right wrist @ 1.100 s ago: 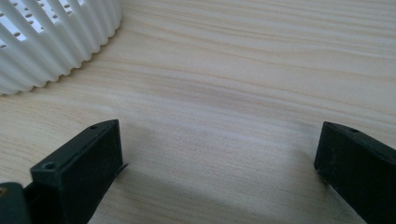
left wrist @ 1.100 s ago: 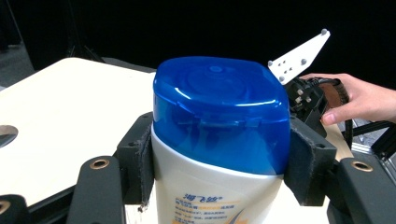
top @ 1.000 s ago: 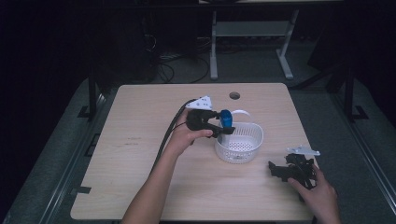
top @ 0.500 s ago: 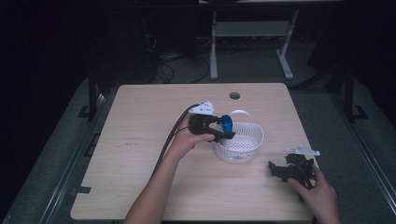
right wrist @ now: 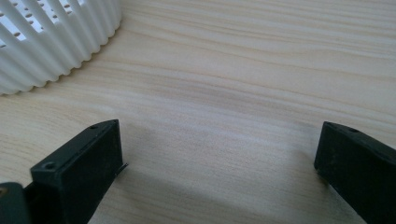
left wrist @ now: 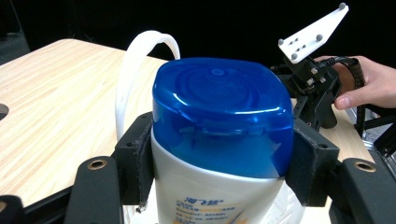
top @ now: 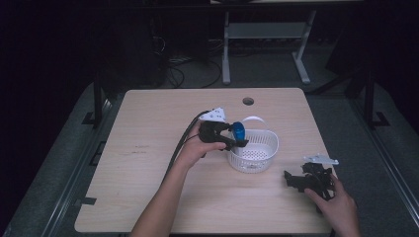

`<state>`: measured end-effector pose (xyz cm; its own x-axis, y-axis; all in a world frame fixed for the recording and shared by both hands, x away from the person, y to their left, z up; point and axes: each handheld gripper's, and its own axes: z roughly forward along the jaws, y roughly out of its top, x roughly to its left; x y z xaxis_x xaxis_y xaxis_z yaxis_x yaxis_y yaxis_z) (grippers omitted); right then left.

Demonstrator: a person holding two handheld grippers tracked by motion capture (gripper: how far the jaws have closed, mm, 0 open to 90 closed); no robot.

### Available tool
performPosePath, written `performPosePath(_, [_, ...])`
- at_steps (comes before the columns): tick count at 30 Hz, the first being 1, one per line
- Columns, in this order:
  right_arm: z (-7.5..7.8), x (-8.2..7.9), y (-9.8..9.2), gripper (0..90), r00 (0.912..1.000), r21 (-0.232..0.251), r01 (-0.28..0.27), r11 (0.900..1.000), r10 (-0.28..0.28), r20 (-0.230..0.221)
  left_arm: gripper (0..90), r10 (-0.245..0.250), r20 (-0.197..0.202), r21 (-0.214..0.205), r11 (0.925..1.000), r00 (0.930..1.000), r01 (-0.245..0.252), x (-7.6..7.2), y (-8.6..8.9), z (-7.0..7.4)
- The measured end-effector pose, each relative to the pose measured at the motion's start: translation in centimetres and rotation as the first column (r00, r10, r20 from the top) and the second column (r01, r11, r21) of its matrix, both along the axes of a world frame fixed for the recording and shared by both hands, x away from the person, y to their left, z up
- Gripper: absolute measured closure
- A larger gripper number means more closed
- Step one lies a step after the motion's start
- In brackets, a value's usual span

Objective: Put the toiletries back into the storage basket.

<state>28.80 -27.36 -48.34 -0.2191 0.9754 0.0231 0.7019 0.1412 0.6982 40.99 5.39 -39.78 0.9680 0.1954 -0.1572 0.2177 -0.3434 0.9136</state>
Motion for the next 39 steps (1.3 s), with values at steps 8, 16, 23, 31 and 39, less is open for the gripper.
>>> performPosePath(8, [0.0,0.0,0.0,0.5,1.0,0.0,0.0,1.0,0.0,0.0,25.3,0.022,0.033,0.026,0.9994,0.9992,-0.023,-0.3,-0.2,0.1])
performPosePath(16, [0.0,0.0,0.0,0.5,1.0,0.0,0.0,1.0,0.0,0.0,26.2,0.022,0.041,-0.007,0.9997,0.9989,-0.021,-0.6,0.3,1.1])
performPosePath(23, [0.0,0.0,0.0,0.5,1.0,0.001,0.001,1.0,-0.001,-0.001,26.2,0.011,0.053,-0.03,0.9995,0.9986,-0.009,-1.2,1.3,2.6])
performPosePath(31, [0.0,0.0,0.0,0.5,1.0,0.002,0.0,1.0,0.0,-0.002,26.2,0.022,0.061,-0.023,0.9995,0.9979,-0.02,-1.6,2.5,3.8])
performPosePath(39, [0.0,0.0,0.0,0.5,1.0,0.0,0.0,1.0,0.0,0.0,26.1,0.042,0.055,-0.005,0.9991,0.9976,-0.041,-1.9,4.5,4.5])
